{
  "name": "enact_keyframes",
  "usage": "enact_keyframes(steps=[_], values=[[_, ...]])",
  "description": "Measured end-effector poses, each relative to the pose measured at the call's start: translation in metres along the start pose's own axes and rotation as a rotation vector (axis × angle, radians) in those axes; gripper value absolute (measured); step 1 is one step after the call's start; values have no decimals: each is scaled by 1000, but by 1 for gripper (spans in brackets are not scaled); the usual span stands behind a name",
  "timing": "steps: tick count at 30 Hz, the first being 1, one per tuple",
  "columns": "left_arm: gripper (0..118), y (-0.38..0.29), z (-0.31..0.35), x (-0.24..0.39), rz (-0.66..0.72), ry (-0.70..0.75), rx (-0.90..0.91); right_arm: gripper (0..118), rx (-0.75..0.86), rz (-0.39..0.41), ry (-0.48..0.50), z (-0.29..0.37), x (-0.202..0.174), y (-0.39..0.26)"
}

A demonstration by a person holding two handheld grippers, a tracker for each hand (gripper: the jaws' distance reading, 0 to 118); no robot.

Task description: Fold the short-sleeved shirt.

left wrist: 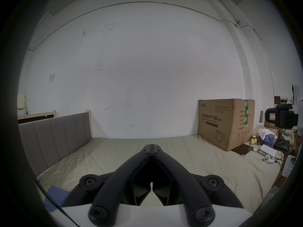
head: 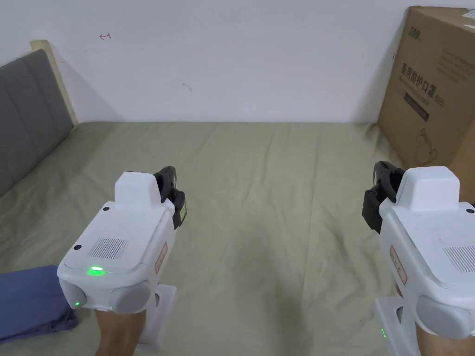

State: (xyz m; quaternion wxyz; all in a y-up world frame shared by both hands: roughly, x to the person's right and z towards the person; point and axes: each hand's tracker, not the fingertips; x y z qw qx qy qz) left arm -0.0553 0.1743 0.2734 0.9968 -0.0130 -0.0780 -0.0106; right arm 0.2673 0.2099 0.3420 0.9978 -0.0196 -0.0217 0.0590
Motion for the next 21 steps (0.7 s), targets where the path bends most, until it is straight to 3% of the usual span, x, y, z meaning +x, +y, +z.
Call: enact_keyframes(steps=[21], values=[[0,3,0,-2,-9,2,1,0,7,-4,10,-1,-3,2]])
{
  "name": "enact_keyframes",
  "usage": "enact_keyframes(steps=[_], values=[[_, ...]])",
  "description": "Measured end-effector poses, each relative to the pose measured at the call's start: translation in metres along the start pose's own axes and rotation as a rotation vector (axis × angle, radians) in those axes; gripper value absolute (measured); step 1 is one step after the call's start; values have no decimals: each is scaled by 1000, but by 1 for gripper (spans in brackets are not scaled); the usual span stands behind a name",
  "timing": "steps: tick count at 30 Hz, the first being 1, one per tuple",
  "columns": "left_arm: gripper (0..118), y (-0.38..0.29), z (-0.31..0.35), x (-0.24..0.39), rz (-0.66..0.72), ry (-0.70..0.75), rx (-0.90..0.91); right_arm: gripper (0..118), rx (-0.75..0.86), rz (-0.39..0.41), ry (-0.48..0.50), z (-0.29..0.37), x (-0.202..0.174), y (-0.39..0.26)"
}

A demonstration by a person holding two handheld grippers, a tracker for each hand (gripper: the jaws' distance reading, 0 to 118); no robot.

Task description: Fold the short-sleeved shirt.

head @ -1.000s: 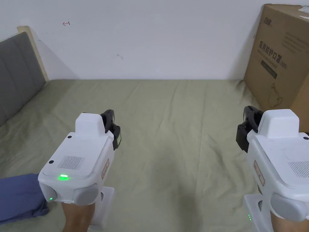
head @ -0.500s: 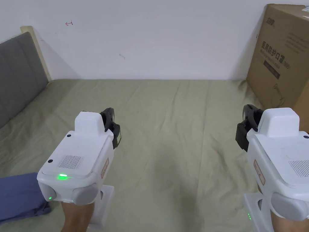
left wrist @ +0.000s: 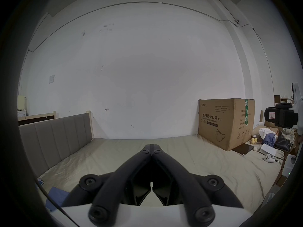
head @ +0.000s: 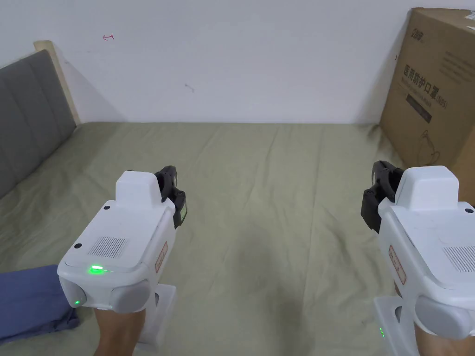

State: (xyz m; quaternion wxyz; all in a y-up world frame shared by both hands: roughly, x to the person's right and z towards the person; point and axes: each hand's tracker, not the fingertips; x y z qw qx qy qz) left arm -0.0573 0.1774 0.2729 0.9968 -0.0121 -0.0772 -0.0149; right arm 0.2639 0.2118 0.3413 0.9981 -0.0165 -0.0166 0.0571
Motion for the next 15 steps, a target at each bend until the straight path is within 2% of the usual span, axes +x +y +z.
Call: enact_keyframes(steps=[7,8,9,10,11,12,13,14,15], values=[[1,0,0,-1,5,1,3,0,0,-1,0,0,0,1],[9,0,-1,-1,9,5,5,2,-4,-7,3,0,0,1],[28,0,-1,-1,12,7,6,14,-7,-11,3,0,0,1],[52,0,-1,-1,20,16,-1,36,-17,-20,7,0,0,1],[75,0,-2,-2,29,17,-12,66,-28,-25,9,0,1,2],[75,0,-3,-3,39,25,-18,66,-42,-35,14,-1,2,1],[82,0,-4,-3,50,32,-15,75,-46,-37,6,-1,3,1],[97,-1,-4,-3,57,41,-14,91,-45,-49,8,-2,2,0],[118,-1,-4,-4,70,38,-8,111,-38,-55,-1,-2,2,-1]])
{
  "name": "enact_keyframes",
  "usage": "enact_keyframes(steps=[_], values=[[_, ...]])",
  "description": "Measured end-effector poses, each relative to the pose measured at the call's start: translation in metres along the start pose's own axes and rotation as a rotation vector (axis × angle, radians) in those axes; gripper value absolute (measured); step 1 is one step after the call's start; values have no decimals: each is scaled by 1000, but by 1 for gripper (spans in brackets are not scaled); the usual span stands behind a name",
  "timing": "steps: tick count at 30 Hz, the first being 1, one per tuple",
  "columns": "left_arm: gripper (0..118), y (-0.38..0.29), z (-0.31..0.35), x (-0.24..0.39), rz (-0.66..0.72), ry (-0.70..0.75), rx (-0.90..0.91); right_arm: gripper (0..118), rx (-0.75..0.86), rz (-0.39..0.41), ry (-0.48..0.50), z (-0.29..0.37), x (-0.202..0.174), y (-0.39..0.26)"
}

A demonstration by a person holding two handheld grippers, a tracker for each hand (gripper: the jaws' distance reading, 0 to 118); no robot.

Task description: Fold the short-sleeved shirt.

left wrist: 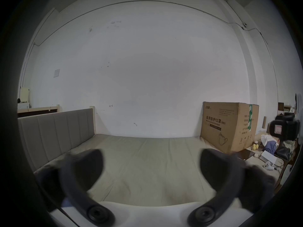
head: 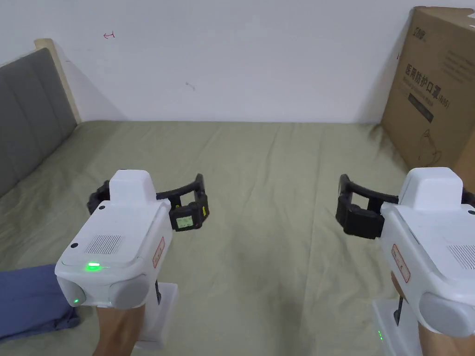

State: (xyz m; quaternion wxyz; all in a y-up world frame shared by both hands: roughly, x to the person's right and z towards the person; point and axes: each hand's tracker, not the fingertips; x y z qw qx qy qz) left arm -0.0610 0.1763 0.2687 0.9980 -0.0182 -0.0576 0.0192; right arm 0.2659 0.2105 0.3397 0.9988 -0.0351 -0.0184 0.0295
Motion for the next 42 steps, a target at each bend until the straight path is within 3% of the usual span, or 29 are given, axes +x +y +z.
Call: enact_keyframes(steps=[2,11,42], values=[[118,-2,1,-4,3,-4,10,118,19,-2,-12,2,0,-2],[118,-2,1,-4,-17,11,27,118,40,-12,-52,1,4,-4],[118,3,9,-5,-44,6,39,118,66,4,-46,4,-3,1]])
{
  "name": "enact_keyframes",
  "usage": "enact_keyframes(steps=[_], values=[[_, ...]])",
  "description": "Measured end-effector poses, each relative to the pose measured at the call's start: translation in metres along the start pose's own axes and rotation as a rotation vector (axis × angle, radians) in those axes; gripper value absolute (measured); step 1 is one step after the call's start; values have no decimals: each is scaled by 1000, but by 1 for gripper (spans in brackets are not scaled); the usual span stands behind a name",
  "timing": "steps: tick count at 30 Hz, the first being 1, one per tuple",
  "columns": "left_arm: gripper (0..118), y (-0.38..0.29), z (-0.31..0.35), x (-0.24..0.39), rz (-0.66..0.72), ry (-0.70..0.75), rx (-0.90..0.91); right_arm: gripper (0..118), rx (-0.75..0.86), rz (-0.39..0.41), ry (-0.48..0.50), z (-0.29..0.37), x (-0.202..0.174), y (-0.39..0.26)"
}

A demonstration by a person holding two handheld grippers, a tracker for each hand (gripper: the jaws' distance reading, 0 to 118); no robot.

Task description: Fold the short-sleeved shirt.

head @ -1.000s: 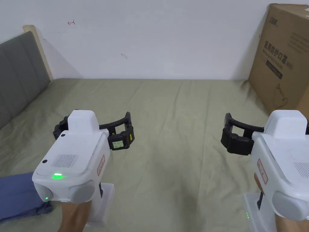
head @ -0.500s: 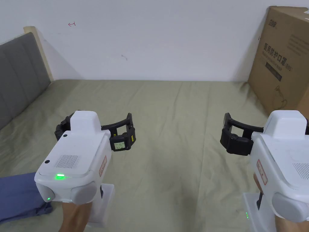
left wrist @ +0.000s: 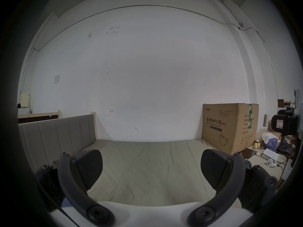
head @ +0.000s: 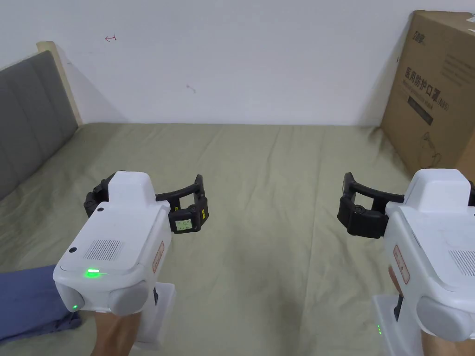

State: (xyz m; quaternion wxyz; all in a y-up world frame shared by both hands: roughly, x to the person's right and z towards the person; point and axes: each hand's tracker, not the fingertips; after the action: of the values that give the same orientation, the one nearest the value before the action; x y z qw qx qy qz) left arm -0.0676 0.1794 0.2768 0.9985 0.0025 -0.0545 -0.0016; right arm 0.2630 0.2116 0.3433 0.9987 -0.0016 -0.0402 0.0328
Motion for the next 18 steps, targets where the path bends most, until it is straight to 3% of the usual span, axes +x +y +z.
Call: enact_keyframes(steps=[18], values=[[118,3,1,0,-5,2,9,118,8,-5,4,1,0,3]])
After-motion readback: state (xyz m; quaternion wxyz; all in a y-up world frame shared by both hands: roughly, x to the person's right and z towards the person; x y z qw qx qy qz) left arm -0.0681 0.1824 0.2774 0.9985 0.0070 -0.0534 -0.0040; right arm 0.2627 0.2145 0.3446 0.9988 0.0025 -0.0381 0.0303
